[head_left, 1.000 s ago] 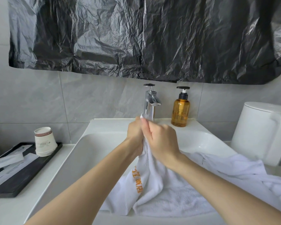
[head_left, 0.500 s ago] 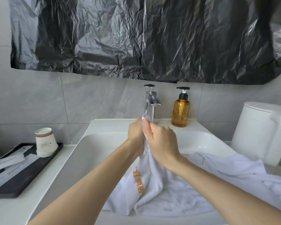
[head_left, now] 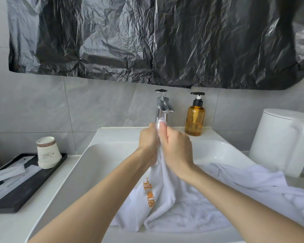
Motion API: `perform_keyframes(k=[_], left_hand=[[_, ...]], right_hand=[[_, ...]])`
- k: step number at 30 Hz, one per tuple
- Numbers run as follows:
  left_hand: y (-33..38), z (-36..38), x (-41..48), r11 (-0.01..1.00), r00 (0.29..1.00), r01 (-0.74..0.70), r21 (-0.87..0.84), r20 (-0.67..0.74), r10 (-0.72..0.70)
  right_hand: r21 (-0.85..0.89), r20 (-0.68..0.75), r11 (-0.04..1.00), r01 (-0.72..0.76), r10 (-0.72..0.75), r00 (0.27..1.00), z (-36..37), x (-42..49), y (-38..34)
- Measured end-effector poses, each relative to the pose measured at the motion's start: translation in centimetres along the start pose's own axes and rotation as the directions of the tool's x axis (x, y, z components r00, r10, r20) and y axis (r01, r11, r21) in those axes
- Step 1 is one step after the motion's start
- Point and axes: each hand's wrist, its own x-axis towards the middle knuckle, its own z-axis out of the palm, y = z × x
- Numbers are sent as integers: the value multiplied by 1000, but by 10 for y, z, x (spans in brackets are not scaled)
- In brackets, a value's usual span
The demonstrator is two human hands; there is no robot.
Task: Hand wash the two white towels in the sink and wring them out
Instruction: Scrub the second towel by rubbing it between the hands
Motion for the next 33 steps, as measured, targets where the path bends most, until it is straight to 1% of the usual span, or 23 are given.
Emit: perform_keyframes(k=[2, 3, 5, 7, 8, 9, 10, 11, 13, 14, 15, 17, 18, 19, 21, 22, 25, 26, 27, 29, 30, 32, 33], left_hand=[[3, -5, 2, 1000, 999, 6, -12, -35, -7], [4, -7, 2, 1000, 999, 14, -27, -45, -15], [9, -12, 7, 999, 997, 0, -40, -82, -4], [13, -14, 9, 999, 992, -37, -11, -117, 36], [14, -15, 10, 999, 992, -48, 11, -119, 49], [14, -14, 9, 999, 993, -43, 14, -112, 45], [14, -13, 9, 999, 995, -32, 12, -98, 33], [13, -13, 7, 999, 996, -31, 23, -81, 33], [9, -11, 5, 993, 996, -62, 101, -62, 68], [6, -8, 4, 988, 995, -90, 123, -37, 95], [2, -5, 3, 986, 994, -106, 130, -7, 108], [-5, 2, -1, 987, 995, -98, 130, 32, 94], [-5, 4, -1, 987, 995, -97, 130, 32, 93], [-3, 4, 0, 986, 995, -100, 136, 13, 99], [-2, -1, 8, 983, 994, -97, 158, -36, 104], [-4, -3, 9, 986, 995, -89, 142, -29, 94], [-7, 1, 2, 999, 997, -15, 46, 73, 12], [-7, 1, 2, 999, 998, -17, 48, 68, 14], [-4, 0, 4, 998, 999, -27, 51, 39, 25], [-3, -4, 9, 997, 999, -46, 65, -15, 47], [-5, -4, 9, 997, 999, -34, 63, 1, 34], [-8, 0, 4, 998, 998, -9, 66, 66, 4], [-8, 1, 2, 998, 998, -4, 67, 69, -1]], right_hand=[[46, 58, 995, 91, -94, 994, -2, -5, -3], [75, 79, 995, 65, -71, 994, -3, 1, -2], [183, 67, 977, -106, 95, 993, -8, 19, 5], [318, 70, 908, -274, 266, 962, -13, 32, 15], [347, 83, 881, -321, 311, 947, -15, 33, 18], [351, 88, 875, -333, 323, 942, -15, 31, 17], [334, 84, 890, -310, 300, 950, -14, 26, 14], [303, 91, 913, -273, 257, 962, -11, 21, 10], [241, 135, 946, -218, 189, 973, -4, 12, 2], [210, 146, 951, -225, 197, 969, -1, 12, -1], [202, 137, 943, -264, 240, 961, 1, 17, 0], [230, 90, 904, -362, 350, 932, 1, 24, 2], [243, 76, 901, -360, 353, 933, 0, 21, 3], [248, 78, 916, -315, 306, 949, 0, 16, 2], [260, 134, 941, -217, 188, 973, -1, 2, -3], [261, 148, 942, -213, 179, 973, -1, 2, -2], [252, 102, 909, -333, 317, 943, 1, 17, 4], [256, 80, 917, -304, 294, 953, 2, 16, 5], [263, 84, 931, -253, 239, 967, 2, 11, 3], [256, 151, 945, -202, 168, 974, 1, 3, 0], [250, 160, 937, -246, 210, 964, 2, 6, 4], [206, 122, 918, -340, 321, 939, 1, 16, 6], [184, 104, 924, -334, 320, 942, 0, 16, 7]])
